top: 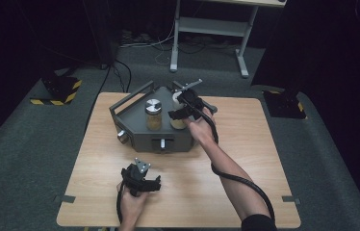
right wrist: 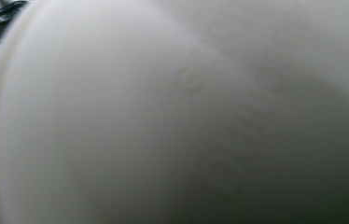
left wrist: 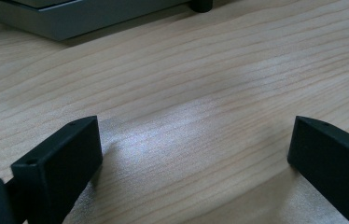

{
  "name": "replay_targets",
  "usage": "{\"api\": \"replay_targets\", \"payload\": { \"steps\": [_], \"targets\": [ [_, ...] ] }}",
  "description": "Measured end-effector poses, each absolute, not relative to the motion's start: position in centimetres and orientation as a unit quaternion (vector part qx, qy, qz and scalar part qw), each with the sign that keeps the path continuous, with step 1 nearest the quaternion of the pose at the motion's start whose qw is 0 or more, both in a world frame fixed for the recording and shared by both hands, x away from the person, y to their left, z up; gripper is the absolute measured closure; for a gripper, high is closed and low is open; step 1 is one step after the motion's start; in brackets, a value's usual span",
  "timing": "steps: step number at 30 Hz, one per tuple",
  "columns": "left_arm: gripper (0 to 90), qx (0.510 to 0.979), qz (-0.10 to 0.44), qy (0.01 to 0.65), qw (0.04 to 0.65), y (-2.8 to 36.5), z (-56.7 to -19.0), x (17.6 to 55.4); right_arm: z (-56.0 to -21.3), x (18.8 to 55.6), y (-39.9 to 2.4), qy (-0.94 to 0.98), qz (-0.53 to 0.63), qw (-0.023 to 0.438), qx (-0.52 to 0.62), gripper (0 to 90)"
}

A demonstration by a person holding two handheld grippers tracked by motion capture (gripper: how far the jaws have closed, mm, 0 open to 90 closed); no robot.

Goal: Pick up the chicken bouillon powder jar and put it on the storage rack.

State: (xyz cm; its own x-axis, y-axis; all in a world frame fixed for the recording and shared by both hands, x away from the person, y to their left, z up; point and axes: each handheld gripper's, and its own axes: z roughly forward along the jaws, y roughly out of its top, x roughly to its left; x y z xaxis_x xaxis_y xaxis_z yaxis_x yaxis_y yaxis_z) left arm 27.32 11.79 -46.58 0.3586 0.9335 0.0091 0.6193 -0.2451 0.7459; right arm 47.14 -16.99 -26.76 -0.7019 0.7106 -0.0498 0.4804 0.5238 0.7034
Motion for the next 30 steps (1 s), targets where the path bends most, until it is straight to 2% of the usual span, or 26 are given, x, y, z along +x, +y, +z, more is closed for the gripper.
{"api": "replay_targets", "payload": {
  "steps": [4,10,16,30],
  "targets": [
    [2.9,0.752,0.235,0.516,0.335,11.8,-46.6,27.3,-26.9,47.1,-17.1,0.855,0.345,0.166,0.349,29.8],
    [2.9,0.753,0.235,0.515,0.335,11.8,-46.6,27.3,-27.3,46.8,-17.3,0.854,0.348,0.171,0.346,13.5],
    [2.9,0.753,0.235,0.515,0.335,11.8,-46.6,27.3,-27.5,46.1,-17.9,0.849,0.356,0.182,0.347,6.7],
    [3.0,0.751,0.236,0.517,0.336,11.7,-46.6,27.3,-28.1,44.2,-20.7,0.834,0.395,0.191,0.334,4.4]
  ]
}}
